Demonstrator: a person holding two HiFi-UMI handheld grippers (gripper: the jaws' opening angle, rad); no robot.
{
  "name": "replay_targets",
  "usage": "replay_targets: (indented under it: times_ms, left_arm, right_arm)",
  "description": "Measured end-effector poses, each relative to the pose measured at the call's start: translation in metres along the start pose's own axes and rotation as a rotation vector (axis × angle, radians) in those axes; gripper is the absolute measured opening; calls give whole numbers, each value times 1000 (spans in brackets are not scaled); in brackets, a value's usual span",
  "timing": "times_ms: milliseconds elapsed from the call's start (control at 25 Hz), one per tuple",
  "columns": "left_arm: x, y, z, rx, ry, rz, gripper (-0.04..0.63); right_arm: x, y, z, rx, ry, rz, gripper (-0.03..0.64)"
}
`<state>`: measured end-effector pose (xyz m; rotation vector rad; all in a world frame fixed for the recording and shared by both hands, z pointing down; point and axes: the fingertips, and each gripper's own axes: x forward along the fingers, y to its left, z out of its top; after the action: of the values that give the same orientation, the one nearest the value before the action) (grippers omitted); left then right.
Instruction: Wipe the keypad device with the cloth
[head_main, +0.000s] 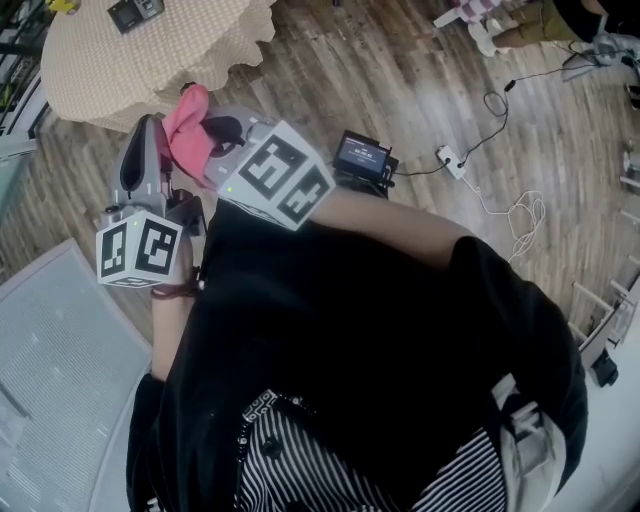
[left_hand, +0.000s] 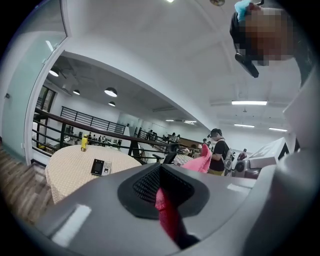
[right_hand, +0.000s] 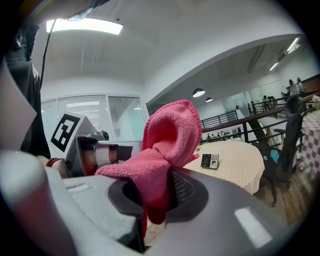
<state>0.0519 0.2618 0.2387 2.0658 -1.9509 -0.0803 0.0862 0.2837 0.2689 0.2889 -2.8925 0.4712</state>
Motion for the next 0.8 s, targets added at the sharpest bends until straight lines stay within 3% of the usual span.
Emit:
replay_targets:
  times_ms: [360, 600, 800]
  left_arm:
    - [41, 99, 29, -29, -7, -30, 3]
    - [49, 155, 49, -14, -23, -65, 3]
    - [30, 237, 61, -12, -35, -99, 3]
  right_arm:
    - [103, -20, 28, -17, 32, -34, 64]
    - [164, -14, 41, -53, 44, -51, 64]
    - [248, 16, 43, -61, 60, -66, 64]
